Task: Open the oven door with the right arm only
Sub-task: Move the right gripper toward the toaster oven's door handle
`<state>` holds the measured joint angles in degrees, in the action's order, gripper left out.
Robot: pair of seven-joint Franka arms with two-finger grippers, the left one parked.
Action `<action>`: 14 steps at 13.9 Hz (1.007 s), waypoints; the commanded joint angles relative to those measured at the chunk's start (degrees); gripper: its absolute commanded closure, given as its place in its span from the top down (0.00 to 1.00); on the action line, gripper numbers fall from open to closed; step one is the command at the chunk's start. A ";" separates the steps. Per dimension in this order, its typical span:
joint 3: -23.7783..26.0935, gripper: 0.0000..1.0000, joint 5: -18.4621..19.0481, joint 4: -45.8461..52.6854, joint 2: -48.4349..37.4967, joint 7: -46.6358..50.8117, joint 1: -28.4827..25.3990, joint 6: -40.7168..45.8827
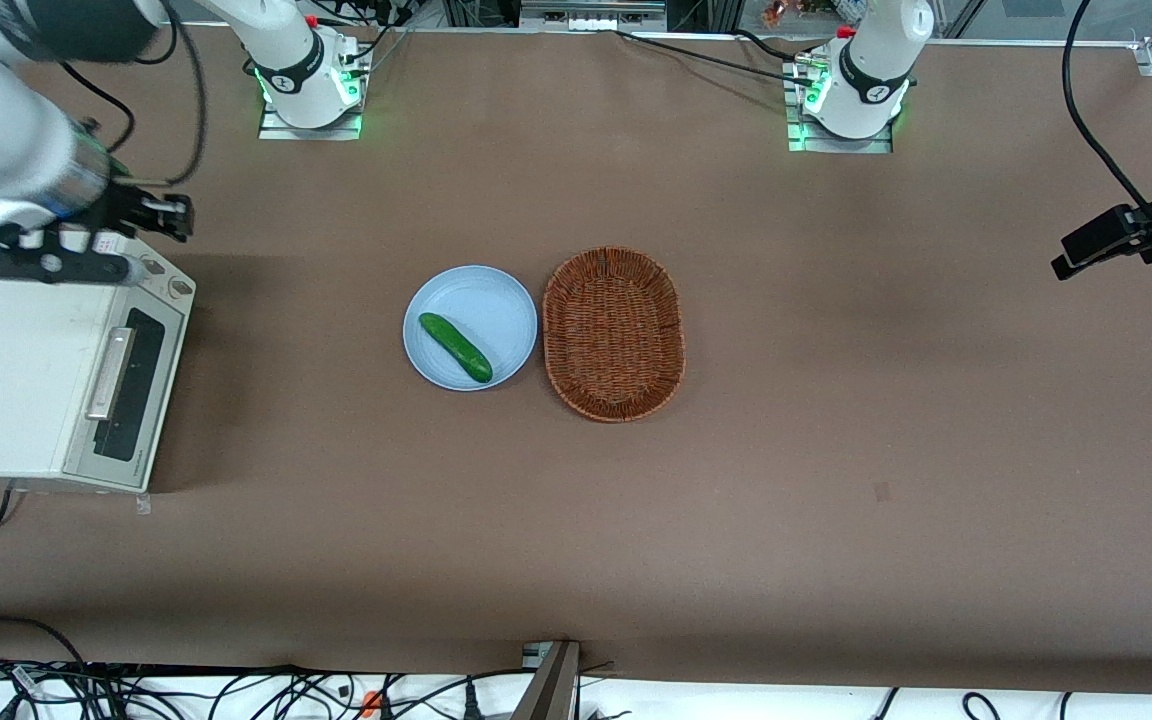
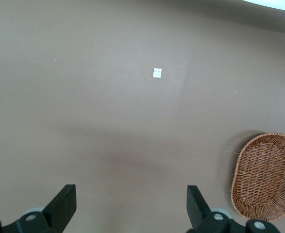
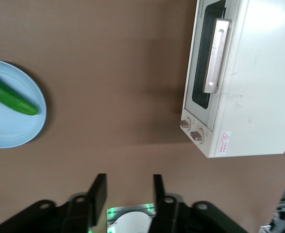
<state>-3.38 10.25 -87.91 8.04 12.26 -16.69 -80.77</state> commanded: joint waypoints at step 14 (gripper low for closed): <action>-0.58 0.00 28.24 0.46 19.82 0.57 -1.68 -9.13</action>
<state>-3.67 36.65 -87.83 26.97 13.09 -18.72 -89.01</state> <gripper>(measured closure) 0.991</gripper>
